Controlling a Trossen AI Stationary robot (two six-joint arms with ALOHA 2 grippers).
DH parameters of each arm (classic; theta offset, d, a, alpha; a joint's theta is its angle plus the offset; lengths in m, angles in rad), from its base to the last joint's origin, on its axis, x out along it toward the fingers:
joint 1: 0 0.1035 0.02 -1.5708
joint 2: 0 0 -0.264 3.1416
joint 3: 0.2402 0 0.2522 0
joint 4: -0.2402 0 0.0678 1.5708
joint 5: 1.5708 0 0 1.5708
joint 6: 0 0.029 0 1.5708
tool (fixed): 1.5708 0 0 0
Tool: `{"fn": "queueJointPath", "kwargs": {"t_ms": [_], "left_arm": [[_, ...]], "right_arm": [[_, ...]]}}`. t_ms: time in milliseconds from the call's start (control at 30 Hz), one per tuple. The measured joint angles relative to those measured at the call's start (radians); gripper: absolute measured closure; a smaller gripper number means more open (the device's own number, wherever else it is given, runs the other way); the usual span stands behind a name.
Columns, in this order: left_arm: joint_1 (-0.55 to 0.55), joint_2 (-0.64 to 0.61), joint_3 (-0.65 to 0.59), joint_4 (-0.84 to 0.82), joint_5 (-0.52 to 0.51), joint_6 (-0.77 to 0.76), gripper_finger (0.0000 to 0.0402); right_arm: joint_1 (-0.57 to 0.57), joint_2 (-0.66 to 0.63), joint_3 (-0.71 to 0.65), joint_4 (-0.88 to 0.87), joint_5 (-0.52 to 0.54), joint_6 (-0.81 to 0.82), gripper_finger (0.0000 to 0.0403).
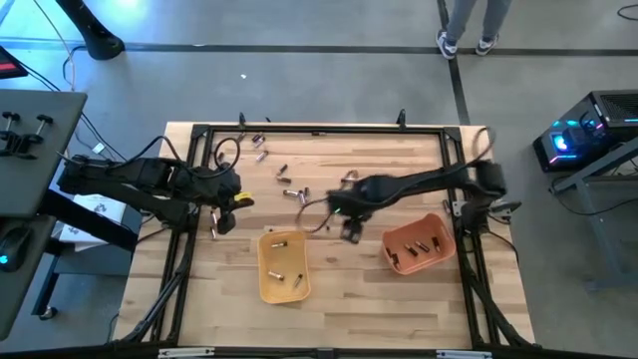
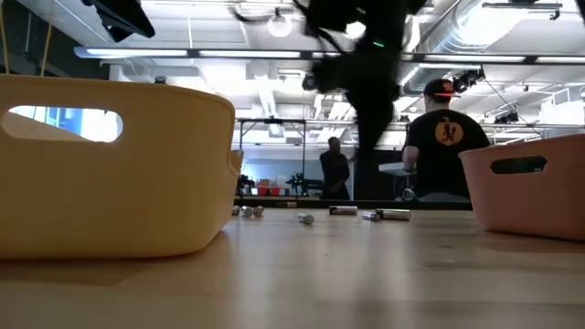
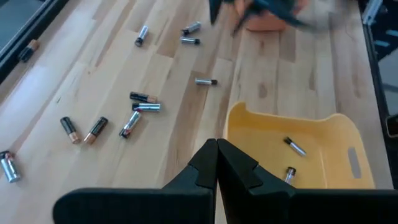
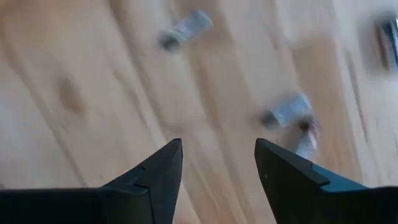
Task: Sort batteries
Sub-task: Put the silver battery into the yellow bin
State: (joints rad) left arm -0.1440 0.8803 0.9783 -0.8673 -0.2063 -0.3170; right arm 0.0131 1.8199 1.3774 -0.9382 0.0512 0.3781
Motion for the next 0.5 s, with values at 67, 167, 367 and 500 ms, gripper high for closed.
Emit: {"fn": "queueJointPath", "kwargs": {"t_ms": [67,167,367,500], "left_arm": [[0.000,0.000,0.000,0.000,0.010,0.023,0.0401],[0.000,0.000,0.000,0.006,0.010,0.053,0.0401],[0.000,0.000,0.000,0.027,-0.017,0.003,0.0401],[0.000,0.000,0.000,0.026,-0.042,-0.070,0.0401]], "right_arm": [[-0.052,-0.059,-0.123,0.034,-0.021,0.004,0.0209],[-0.127,-0.079,-0.240,0.116,-0.060,0.006,0.0210],[-0.212,-0.043,-0.314,0.274,-0.045,-0.067,0.0210],[-0.236,-0.015,-0.327,0.288,-0.013,-0.122,0.0210]]}}
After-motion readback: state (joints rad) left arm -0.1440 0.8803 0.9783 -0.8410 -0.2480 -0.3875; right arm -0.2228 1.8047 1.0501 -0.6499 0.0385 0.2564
